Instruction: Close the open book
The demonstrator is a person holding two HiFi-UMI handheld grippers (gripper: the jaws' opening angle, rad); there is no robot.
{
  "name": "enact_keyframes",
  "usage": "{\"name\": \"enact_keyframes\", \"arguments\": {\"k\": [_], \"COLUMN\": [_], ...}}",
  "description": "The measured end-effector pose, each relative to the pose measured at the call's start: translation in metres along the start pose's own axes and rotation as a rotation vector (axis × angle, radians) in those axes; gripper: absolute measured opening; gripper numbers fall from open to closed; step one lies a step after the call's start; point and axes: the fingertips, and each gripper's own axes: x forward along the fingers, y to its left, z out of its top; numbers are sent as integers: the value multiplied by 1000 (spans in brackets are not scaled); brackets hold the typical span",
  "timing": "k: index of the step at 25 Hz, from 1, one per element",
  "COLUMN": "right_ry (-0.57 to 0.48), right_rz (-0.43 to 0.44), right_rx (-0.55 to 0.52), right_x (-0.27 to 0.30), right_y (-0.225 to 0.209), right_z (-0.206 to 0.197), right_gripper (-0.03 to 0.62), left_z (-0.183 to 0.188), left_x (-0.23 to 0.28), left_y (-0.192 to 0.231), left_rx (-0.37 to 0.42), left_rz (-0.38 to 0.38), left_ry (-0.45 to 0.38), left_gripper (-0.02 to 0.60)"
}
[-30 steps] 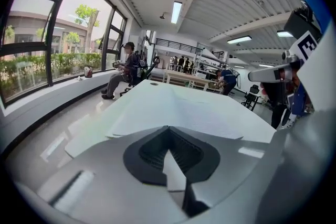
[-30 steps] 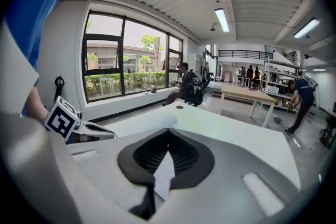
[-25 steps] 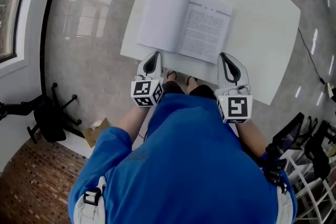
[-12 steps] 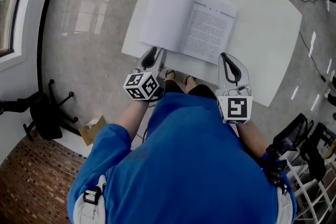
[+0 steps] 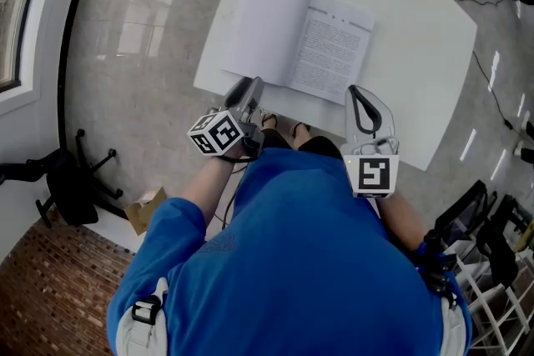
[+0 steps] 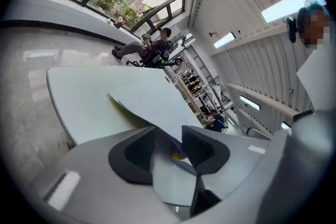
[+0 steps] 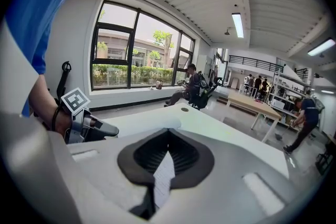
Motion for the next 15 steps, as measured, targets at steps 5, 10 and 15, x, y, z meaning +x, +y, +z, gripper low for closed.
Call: {"name": "enact_keyframes", "arguments": {"k": [5,10,15], "right_ry": [10,6,0], "right_rz": [-3,1,2], "right_rx": [17,8,14], "right_x": [1,5,6], "right_y": [1,2,1], "right_z": [-2,-1,1], "right_gripper": [3,2,2], "left_z": [4,4,-3], "left_x": [4,5,10], "left_y": [6,9,10], "left_rx": [-48,-128,-213], "left_rz": [4,-1,15], "left_ry": [-15,-5,39], "left_gripper": [172,170,136]}}
